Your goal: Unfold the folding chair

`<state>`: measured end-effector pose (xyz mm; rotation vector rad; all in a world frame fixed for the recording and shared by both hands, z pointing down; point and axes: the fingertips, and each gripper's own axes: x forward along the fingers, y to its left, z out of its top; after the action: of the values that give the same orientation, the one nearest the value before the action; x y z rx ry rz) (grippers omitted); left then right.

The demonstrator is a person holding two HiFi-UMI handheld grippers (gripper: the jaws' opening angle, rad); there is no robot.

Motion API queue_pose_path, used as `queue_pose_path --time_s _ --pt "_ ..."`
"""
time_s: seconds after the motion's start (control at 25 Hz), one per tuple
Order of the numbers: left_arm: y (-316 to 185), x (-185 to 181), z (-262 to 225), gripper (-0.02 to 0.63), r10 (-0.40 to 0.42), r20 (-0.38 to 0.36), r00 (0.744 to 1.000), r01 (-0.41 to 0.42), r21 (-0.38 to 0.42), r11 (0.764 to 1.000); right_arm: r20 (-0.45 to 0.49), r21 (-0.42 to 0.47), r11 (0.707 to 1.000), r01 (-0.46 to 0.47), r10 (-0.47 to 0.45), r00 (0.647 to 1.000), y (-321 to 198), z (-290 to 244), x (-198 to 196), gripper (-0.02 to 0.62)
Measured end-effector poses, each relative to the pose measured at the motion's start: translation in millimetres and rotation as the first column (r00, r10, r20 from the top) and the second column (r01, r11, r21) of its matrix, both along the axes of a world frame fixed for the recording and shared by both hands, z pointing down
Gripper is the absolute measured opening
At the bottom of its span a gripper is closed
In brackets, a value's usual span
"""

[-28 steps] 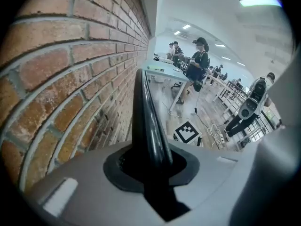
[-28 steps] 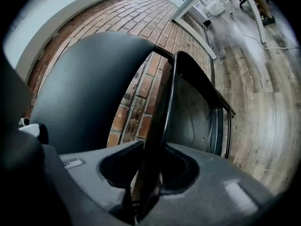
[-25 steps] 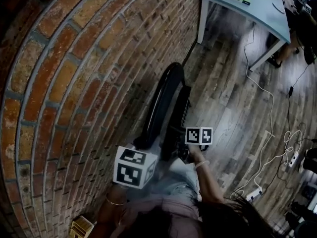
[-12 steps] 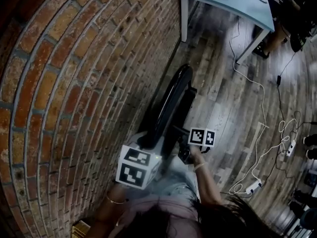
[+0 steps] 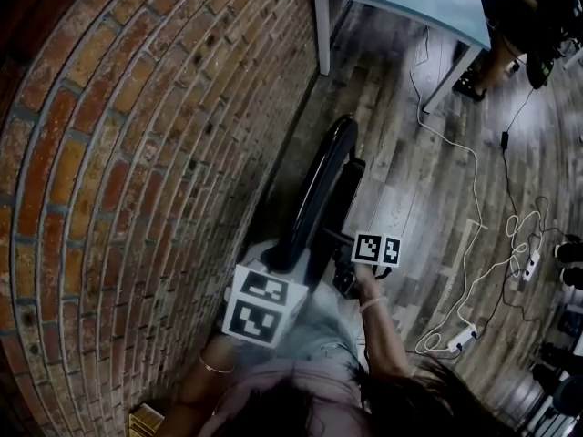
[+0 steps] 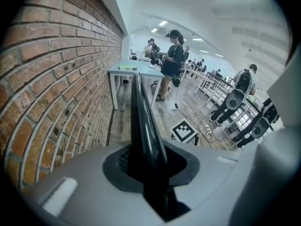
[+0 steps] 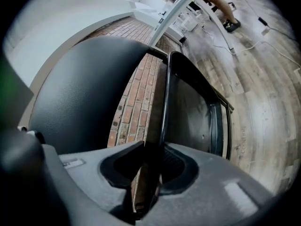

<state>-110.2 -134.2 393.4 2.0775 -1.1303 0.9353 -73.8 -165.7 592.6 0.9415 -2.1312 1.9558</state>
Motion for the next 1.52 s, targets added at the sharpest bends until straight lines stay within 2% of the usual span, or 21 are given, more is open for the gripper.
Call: queue_pose_path --time_s 0.36,0.56,0.68,0.92,1.16,1.52 --pt "13 36 3 0.092 0.050 -0.021 0.999 -0.050 -0.017 0.999 -0.014 0.002 1.000 -0.022 0.022 1.000 13 3 43 0.086" --pt "16 43 4 0.103 0.083 -0.016 0.996 -0.083 -0.006 0.997 -0.018 0.010 0.999 -0.053 0.053 0.998 15 4 53 0.089" --pt "13 39 5 0.106 0.086 -0.022 0.996 -0.086 0.000 0.996 -0.025 0.005 0.998 -0.063 0.063 0.998 13 5 51 0.091" --pt "7 23 4 0.103 0.060 -0.082 0.995 -0.061 -0.009 0.998 -0.078 -0.013 0.999 -0.038 0.037 0.996 13 6 48 0.100" --pt "1 10 5 0.109 0.083 -0.106 0.991 -0.083 0.000 0.997 -0.119 0.003 0.999 -0.034 0.034 0.992 9 7 44 0.107" --pt "-7 -6 6 0.110 0.065 -0.148 0.987 -0.064 0.012 0.998 -0.161 0.048 0.999 -0.023 0.031 0.986 3 6 33 0.118"
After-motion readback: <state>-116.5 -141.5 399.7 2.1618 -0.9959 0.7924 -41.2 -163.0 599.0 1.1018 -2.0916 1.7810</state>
